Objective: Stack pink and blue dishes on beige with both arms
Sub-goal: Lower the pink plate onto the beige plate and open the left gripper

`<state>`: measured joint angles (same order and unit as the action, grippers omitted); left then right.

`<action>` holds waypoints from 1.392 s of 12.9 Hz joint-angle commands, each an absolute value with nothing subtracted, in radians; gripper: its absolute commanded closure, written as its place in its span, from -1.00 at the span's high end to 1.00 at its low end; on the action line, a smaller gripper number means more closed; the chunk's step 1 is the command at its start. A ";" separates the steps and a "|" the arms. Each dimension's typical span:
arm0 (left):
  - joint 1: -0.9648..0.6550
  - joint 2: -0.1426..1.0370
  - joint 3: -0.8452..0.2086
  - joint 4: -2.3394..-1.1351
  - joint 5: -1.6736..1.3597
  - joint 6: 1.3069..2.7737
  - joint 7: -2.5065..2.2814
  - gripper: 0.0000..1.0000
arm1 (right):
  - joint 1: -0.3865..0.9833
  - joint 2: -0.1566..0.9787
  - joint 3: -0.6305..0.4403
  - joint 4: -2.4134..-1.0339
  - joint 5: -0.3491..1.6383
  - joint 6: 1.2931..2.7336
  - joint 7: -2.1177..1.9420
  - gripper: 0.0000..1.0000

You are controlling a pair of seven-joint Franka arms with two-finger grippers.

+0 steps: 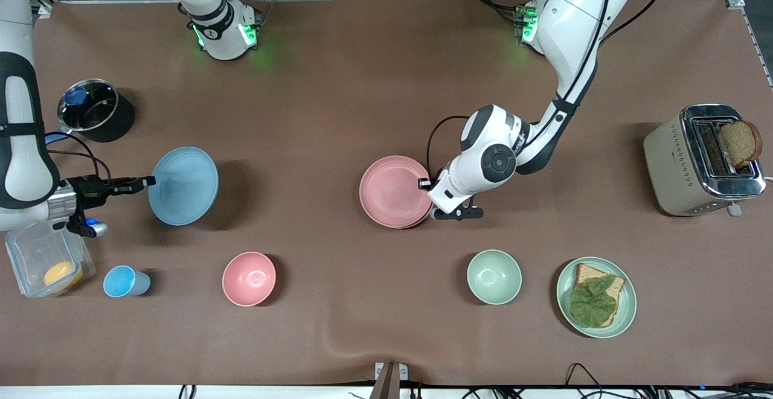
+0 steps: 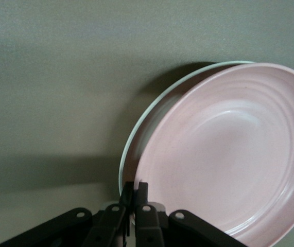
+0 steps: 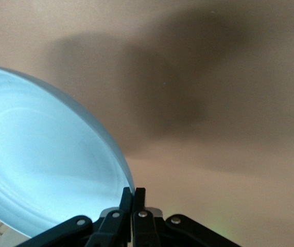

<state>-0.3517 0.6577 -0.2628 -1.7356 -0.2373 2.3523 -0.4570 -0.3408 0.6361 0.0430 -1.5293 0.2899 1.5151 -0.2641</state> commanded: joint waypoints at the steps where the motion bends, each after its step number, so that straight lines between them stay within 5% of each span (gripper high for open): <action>1: -0.362 0.655 -0.252 -1.744 -0.239 2.362 -0.453 -1.00 | -0.344 0.634 0.049 -1.528 0.305 1.502 -0.273 -1.00; 7: -0.365 0.660 -0.252 -1.738 -0.239 2.362 -0.453 -1.00 | -0.342 0.632 0.051 -1.528 0.305 1.500 -0.273 -1.00; 14: -0.351 0.637 -0.253 -1.729 -0.239 2.359 -0.468 0.88 | -0.328 0.621 0.080 -1.525 0.348 1.468 -0.258 -1.00; 18: -0.272 0.525 -0.244 -1.727 -0.236 2.284 -0.459 1.00 | -0.258 0.586 0.080 -1.531 0.414 1.448 -0.206 -1.00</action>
<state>-0.3164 0.6097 -0.2471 -1.7079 -0.2373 2.3425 -0.4568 -0.3044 0.6280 0.0838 -1.5231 0.3658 1.4684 -0.2556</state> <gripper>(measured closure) 0.079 0.978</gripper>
